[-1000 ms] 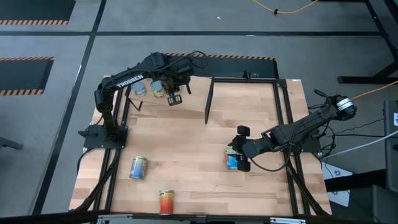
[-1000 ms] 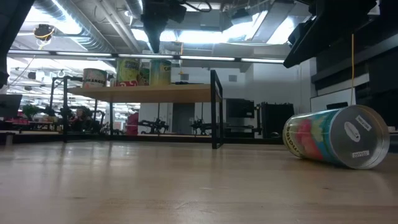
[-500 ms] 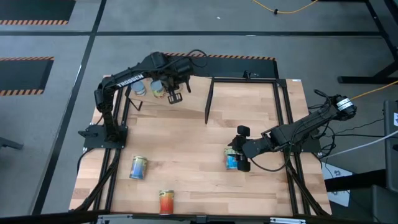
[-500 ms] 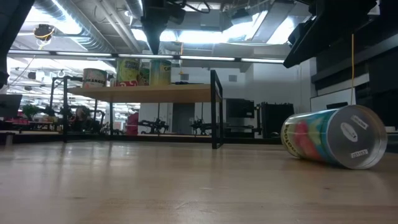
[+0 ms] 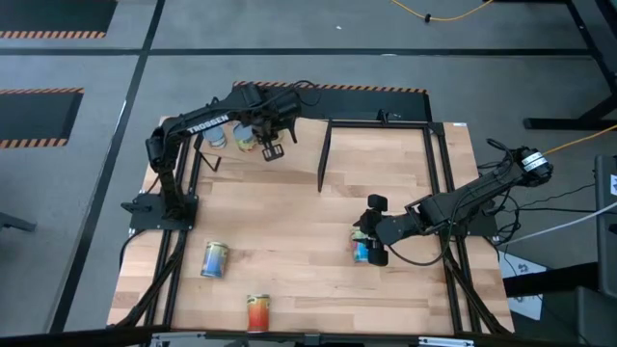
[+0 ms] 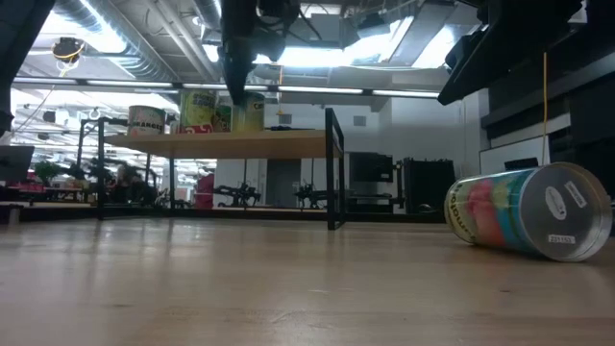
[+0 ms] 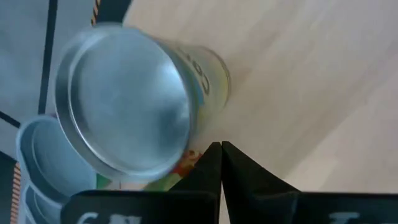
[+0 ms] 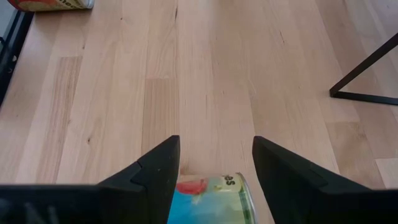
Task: Pick and place cans onto a shelf
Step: Put the yellow canned carrot on the shelf
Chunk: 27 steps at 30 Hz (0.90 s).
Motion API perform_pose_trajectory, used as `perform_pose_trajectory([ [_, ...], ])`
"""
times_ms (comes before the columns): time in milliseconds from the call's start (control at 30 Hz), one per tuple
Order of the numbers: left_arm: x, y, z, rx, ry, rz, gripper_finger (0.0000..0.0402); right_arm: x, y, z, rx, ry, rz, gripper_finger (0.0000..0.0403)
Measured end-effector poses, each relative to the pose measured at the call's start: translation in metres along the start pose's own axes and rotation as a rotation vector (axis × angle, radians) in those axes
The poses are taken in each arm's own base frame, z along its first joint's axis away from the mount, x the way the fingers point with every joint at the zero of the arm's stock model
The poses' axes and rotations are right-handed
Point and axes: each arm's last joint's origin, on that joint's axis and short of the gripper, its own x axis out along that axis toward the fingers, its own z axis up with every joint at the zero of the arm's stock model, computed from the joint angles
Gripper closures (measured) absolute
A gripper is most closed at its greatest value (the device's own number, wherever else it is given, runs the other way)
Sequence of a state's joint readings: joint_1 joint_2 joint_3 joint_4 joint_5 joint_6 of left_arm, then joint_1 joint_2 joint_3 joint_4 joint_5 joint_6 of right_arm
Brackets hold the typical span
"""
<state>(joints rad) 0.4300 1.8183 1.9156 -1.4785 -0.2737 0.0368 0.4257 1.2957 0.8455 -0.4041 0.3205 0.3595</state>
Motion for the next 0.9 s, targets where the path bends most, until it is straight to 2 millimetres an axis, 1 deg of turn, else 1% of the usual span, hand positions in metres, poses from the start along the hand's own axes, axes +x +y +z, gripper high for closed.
perform_pose_trajectory([
  [100,0.001,0.002,0.003,-0.013,-0.031,0.004,0.0400,0.000,0.000,0.000,0.000,0.000,0.000,0.0196],
  [600,-0.001,0.006,0.020,0.033,-0.201,0.031,0.0399,0.000,0.000,0.000,-0.001,0.000,0.000,0.0196],
  [900,-0.002,0.014,0.031,-0.017,-0.318,0.047,0.0397,0.000,0.000,0.000,-0.001,0.000,0.000,0.0196],
])
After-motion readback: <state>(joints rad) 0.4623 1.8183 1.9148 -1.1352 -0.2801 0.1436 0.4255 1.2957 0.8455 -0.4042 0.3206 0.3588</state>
